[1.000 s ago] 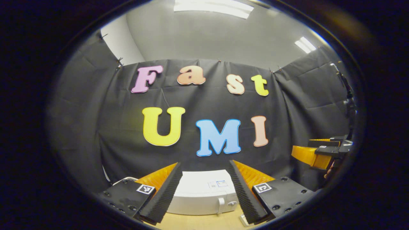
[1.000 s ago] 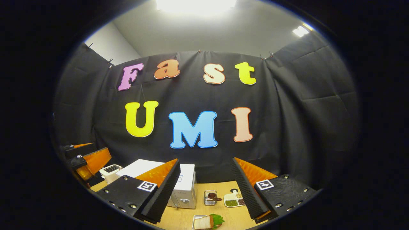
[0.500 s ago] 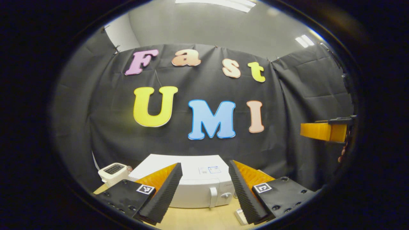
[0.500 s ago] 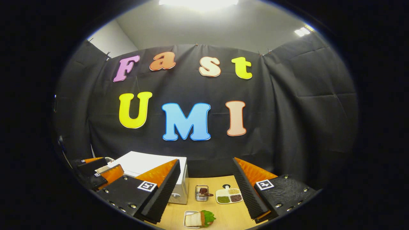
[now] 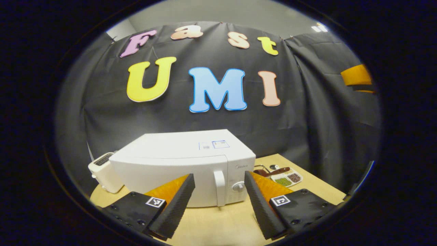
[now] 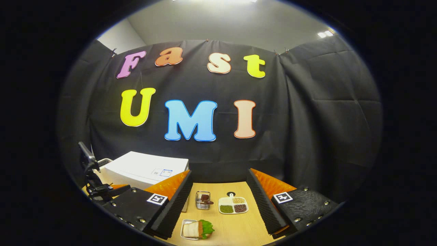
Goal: Open the microwave oven with the left hand, put the food in, and close the microwave oven.
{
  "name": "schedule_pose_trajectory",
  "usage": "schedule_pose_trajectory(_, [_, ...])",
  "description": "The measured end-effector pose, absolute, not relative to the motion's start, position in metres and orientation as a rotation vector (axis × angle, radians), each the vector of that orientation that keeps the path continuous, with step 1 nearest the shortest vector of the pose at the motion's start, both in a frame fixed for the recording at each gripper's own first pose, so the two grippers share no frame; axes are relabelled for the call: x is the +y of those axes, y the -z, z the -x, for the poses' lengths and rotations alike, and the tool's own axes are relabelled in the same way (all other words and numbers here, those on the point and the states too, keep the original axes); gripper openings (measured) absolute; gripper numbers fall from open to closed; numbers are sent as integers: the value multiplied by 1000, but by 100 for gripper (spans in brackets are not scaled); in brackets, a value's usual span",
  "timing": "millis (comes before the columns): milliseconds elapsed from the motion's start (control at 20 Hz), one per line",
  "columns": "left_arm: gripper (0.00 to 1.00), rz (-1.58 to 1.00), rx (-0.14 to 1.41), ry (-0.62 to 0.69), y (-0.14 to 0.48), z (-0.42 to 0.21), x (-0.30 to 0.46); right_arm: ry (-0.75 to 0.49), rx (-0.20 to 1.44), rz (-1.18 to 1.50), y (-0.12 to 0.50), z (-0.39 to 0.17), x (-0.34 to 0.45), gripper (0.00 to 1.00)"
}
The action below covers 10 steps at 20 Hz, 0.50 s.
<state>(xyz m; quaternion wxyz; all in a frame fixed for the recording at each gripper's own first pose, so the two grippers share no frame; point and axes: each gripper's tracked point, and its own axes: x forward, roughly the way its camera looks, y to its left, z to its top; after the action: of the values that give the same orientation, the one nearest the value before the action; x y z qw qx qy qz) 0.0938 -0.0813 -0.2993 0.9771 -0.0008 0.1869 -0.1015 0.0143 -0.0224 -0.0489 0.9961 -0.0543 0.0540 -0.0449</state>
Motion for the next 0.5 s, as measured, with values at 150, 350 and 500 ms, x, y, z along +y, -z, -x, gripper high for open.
schedule_pose_trajectory(150, [97,13,466,208,338,-111,-94,103,141,119,61,-16,-39,97])
schedule_pose_trajectory(350, [95,26,506,160,360,-132,-90,114,172,120,73,-20,-59,97])
schedule_pose_trajectory(500, [89,27,537,142,369,-135,-90,119,187,118,78,-26,-73,97])
